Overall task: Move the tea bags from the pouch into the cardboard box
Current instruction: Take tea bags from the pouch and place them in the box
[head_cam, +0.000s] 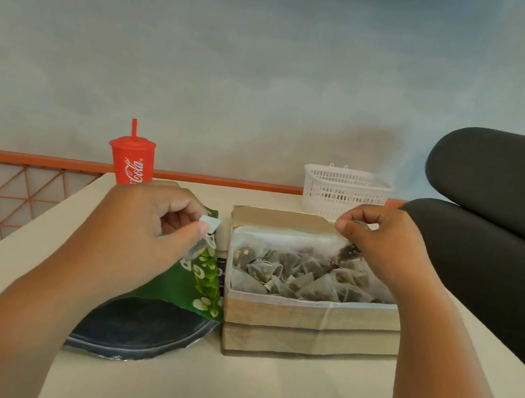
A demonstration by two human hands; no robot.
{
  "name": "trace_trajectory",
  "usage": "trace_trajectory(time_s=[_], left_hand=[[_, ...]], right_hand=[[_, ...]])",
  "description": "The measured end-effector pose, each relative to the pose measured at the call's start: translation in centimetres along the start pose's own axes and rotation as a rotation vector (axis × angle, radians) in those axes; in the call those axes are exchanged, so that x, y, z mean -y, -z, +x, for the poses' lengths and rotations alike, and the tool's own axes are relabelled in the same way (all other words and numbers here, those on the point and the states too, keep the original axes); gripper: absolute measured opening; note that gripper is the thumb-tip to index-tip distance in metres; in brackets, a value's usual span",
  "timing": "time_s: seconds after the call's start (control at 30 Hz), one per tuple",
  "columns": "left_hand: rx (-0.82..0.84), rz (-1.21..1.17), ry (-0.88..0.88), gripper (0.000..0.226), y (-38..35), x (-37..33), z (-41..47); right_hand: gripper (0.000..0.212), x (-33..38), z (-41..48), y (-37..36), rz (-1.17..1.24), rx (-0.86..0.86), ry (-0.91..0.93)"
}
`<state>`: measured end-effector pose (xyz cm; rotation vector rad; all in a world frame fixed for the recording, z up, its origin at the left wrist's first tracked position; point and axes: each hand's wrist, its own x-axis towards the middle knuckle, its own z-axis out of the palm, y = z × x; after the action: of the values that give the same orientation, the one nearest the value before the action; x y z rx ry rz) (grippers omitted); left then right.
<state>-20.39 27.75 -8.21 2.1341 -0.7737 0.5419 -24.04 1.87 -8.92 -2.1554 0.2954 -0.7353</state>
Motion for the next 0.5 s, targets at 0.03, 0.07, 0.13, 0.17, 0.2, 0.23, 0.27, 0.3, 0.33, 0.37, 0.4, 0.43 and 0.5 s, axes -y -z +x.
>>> trace_trajectory(time_s=[0.03,0.07,0.13,0.17,0.2,0.23,0.27,0.3,0.33,0.37,0.4,0.43,0.5], left_hand=[[0.000,-0.006,-0.002,0.009,-0.1,-0.1,0.0],[-0.001,-0.011,-0.006,0.009,-0.2,-0.1,0.0],[0.001,-0.007,-0.015,0.010,-0.4,-0.1,0.1],[0.005,-0.001,-0.019,0.011,-0.5,-0.2,0.1],[0.010,0.007,-0.022,0.012,-0.6,-0.2,0.1],[0.013,0.015,-0.026,0.012,-0.7,-0.3,0.1],[0.012,0.023,-0.027,0.013,-0.7,-0.4,0.0],[0.009,0.031,-0.029,0.014,-0.8,-0.4,0.0],[0.006,0.037,-0.031,0.015,-0.9,-0.5,-0.1],[0.004,0.043,-0.033,0.017,-0.9,-0.6,-0.1],[0.002,0.049,-0.033,0.019,-1.0,-0.6,-0.1],[0.002,0.057,-0.030,0.021,-1.1,-0.7,-0.1],[0.003,0.064,-0.024,0.027,-1.2,-0.7,0.0]], right_hand=[[0.014,-0.8,0.2,0.6,-0.031,-0.020,-0.036],[0.014,-1.6,0.3,1.0,-0.048,-0.041,-0.074],[0.012,-2.6,0.5,1.7,-0.045,-0.086,-0.131],[0.010,-2.9,0.6,1.8,-0.050,-0.098,-0.143],[0.012,-3.1,0.7,1.8,-0.069,-0.100,-0.145],[0.018,-3.3,0.8,1.8,-0.092,-0.092,-0.152],[0.026,-3.5,0.9,1.7,-0.115,-0.071,-0.169],[0.032,-3.6,0.9,1.6,-0.140,-0.041,-0.194],[0.037,-3.6,0.9,1.5,-0.161,-0.010,-0.218],[0.039,-3.7,0.9,1.4,-0.177,0.009,-0.237],[0.039,-3.7,1.0,1.4,-0.190,0.008,-0.245],[0.039,-3.7,1.0,1.4,-0.202,-0.012,-0.242],[0.039,-3.2,1.0,1.5,-0.213,-0.060,-0.200]])
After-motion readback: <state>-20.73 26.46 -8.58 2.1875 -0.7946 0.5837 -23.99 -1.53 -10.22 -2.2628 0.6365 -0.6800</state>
